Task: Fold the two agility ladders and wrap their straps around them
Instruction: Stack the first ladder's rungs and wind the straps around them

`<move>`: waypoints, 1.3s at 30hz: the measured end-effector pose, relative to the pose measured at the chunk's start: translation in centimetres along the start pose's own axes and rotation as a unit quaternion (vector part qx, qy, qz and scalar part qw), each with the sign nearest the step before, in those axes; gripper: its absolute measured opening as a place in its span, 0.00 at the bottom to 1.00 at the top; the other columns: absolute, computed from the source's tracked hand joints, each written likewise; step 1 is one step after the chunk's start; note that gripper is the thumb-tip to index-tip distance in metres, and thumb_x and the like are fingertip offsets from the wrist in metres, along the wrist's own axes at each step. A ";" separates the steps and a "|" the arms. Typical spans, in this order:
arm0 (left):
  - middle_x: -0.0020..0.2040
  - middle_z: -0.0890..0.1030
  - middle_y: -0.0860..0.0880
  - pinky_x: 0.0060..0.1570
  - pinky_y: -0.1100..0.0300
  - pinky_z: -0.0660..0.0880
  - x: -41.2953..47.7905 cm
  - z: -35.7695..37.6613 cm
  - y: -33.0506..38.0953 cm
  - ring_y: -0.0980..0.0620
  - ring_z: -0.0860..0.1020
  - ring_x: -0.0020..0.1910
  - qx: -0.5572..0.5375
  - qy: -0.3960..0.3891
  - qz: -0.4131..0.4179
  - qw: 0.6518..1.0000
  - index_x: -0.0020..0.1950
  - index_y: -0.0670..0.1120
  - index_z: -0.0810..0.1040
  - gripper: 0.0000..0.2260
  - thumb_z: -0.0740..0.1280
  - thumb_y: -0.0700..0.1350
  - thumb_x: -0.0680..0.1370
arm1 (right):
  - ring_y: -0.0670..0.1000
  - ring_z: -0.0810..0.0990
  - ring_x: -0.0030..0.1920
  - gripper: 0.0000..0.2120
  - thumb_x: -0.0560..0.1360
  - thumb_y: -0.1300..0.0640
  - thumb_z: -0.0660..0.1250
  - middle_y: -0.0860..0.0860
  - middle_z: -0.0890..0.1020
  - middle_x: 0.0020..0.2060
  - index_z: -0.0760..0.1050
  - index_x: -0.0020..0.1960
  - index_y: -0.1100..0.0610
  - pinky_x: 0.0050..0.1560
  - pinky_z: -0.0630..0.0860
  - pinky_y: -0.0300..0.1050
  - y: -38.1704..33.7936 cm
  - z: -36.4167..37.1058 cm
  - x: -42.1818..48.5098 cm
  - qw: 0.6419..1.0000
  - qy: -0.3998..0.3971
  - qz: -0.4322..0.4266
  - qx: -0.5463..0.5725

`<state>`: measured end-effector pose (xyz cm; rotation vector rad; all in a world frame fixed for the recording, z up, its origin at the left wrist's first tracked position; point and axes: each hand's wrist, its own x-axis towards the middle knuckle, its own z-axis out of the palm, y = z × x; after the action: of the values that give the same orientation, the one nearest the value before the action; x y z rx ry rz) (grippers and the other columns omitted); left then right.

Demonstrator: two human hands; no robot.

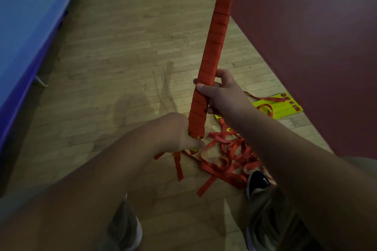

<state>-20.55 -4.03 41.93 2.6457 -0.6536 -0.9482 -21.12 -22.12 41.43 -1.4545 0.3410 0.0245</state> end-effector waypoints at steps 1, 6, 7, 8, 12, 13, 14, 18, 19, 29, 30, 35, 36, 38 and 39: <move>0.45 0.86 0.48 0.49 0.50 0.83 -0.1 -0.1 0.0 0.47 0.85 0.45 -0.019 -0.006 0.006 1.000 0.46 0.52 0.85 0.19 0.76 0.68 0.74 | 0.51 0.82 0.39 0.20 0.80 0.57 0.77 0.56 0.89 0.58 0.74 0.68 0.49 0.31 0.78 0.44 -0.1 0.0 0.0 1.000 0.001 0.001 -0.001; 0.50 0.89 0.50 0.63 0.47 0.84 -1.4 -1.9 0.1 0.48 0.88 0.53 -0.193 -0.081 0.067 0.976 0.51 0.54 0.88 0.12 0.78 0.61 0.76 | 0.48 0.70 0.30 0.16 0.80 0.53 0.76 0.59 0.89 0.59 0.75 0.65 0.49 0.29 0.68 0.42 -1.3 -0.4 0.0 0.996 0.003 0.044 0.075; 0.52 0.90 0.50 0.64 0.47 0.83 -1.6 -2.1 0.1 0.48 0.88 0.55 -0.224 -0.094 0.077 0.967 0.54 0.52 0.88 0.10 0.78 0.57 0.79 | 0.48 0.68 0.30 0.15 0.80 0.53 0.75 0.57 0.89 0.59 0.75 0.63 0.49 0.29 0.66 0.43 -1.4 -0.6 0.0 0.994 -0.005 0.046 0.096; 0.52 0.90 0.50 0.64 0.49 0.83 -1.8 -2.3 0.2 0.49 0.88 0.56 -0.248 -0.106 0.085 0.959 0.55 0.51 0.88 0.08 0.77 0.54 0.80 | 0.47 0.66 0.29 0.14 0.81 0.53 0.75 0.56 0.90 0.59 0.74 0.62 0.49 0.29 0.65 0.43 -1.7 -0.7 -0.1 0.993 -0.012 0.047 0.111; 0.55 0.89 0.48 0.66 0.51 0.82 -2.4 -2.6 0.7 0.48 0.87 0.58 -0.271 -0.144 0.105 0.946 0.61 0.45 0.86 0.12 0.74 0.51 0.82 | 0.44 0.64 0.26 0.24 0.83 0.45 0.71 0.48 0.83 0.33 0.78 0.71 0.59 0.25 0.64 0.37 -2.0 -1.3 -0.4 0.983 -0.070 0.094 0.141; 0.56 0.89 0.47 0.68 0.49 0.81 -2.5 -2.6 0.6 0.47 0.87 0.60 -0.279 -0.151 0.108 0.942 0.64 0.43 0.85 0.16 0.75 0.51 0.82 | 0.43 0.63 0.25 0.26 0.83 0.43 0.70 0.47 0.75 0.27 0.81 0.72 0.61 0.25 0.62 0.37 -2.0 -1.5 -0.4 0.978 -0.091 0.114 0.145; 0.57 0.89 0.44 0.70 0.46 0.80 -2.7 -2.7 0.4 0.45 0.86 0.61 -0.285 -0.160 0.113 0.938 0.66 0.42 0.84 0.19 0.75 0.52 0.81 | 0.43 0.62 0.24 0.26 0.83 0.42 0.69 0.47 0.69 0.25 0.83 0.70 0.62 0.25 0.61 0.37 -2.1 -1.6 -0.4 0.973 -0.120 0.124 0.156; 0.63 0.86 0.37 0.75 0.35 0.73 -2.6 -2.8 -0.2 0.32 0.81 0.68 -0.282 -0.187 0.131 0.932 0.72 0.40 0.81 0.26 0.76 0.54 0.79 | 0.42 0.61 0.22 0.16 0.85 0.50 0.66 0.64 0.84 0.57 0.82 0.62 0.62 0.24 0.64 0.36 -2.5 -1.9 -0.6 0.950 -0.192 0.092 0.228; 0.62 0.87 0.40 0.73 0.41 0.77 -2.7 -2.9 -0.2 0.35 0.83 0.66 -0.286 -0.188 0.131 0.930 0.73 0.38 0.80 0.26 0.76 0.52 0.80 | 0.42 0.62 0.22 0.15 0.85 0.52 0.64 0.64 0.84 0.64 0.78 0.66 0.60 0.24 0.64 0.35 -2.6 -2.0 -0.5 0.949 -0.190 0.087 0.236; 0.52 0.90 0.48 0.59 0.56 0.82 -2.8 -4.0 0.2 0.53 0.88 0.53 -0.187 -0.203 0.073 0.958 0.62 0.44 0.87 0.25 0.75 0.61 0.73 | 0.42 0.63 0.25 0.19 0.84 0.50 0.71 0.52 0.84 0.51 0.75 0.72 0.53 0.28 0.61 0.37 -1.7 -1.7 0.2 0.961 -0.195 0.075 0.182; 0.52 0.90 0.48 0.61 0.55 0.82 -2.8 -4.0 0.1 0.54 0.88 0.53 -0.178 -0.203 0.068 0.961 0.62 0.44 0.87 0.25 0.75 0.61 0.74 | 0.42 0.63 0.25 0.19 0.84 0.50 0.71 0.51 0.84 0.50 0.74 0.72 0.53 0.27 0.63 0.37 -1.6 -1.6 0.2 0.965 -0.193 0.068 0.164; 0.55 0.90 0.52 0.66 0.52 0.81 -2.9 -3.8 0.0 0.56 0.88 0.55 -0.123 -0.184 0.056 0.974 0.63 0.50 0.88 0.29 0.74 0.68 0.69 | 0.42 0.64 0.27 0.15 0.84 0.49 0.72 0.50 0.84 0.50 0.79 0.68 0.53 0.26 0.66 0.37 -1.5 -1.4 0.2 0.982 -0.163 0.044 0.081; 0.54 0.90 0.53 0.66 0.53 0.81 -3.0 -3.8 0.0 0.57 0.87 0.55 -0.109 -0.179 0.054 0.976 0.62 0.52 0.88 0.29 0.74 0.69 0.69 | 0.43 0.64 0.28 0.13 0.84 0.48 0.72 0.49 0.84 0.49 0.80 0.66 0.52 0.26 0.67 0.37 -1.5 -1.4 0.2 0.984 -0.155 0.043 0.071; 0.53 0.90 0.56 0.66 0.54 0.81 -2.9 -3.8 -0.1 0.59 0.87 0.55 -0.096 -0.173 0.053 0.979 0.61 0.53 0.88 0.27 0.74 0.69 0.71 | 0.43 0.66 0.29 0.10 0.83 0.48 0.73 0.49 0.84 0.49 0.82 0.62 0.50 0.27 0.67 0.38 -1.4 -1.3 0.0 0.986 -0.147 0.042 0.061; 0.53 0.90 0.55 0.67 0.53 0.81 -2.9 -3.8 -0.1 0.59 0.87 0.55 -0.098 -0.168 0.051 0.980 0.60 0.52 0.89 0.25 0.74 0.69 0.72 | 0.42 0.68 0.29 0.09 0.83 0.47 0.74 0.49 0.85 0.49 0.82 0.60 0.50 0.27 0.67 0.38 -1.4 -1.2 0.0 0.987 -0.142 0.041 0.059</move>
<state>-20.04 -2.15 46.32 2.2789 -0.7187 -1.3683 -21.08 -23.49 42.72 -1.2984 0.1661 0.2722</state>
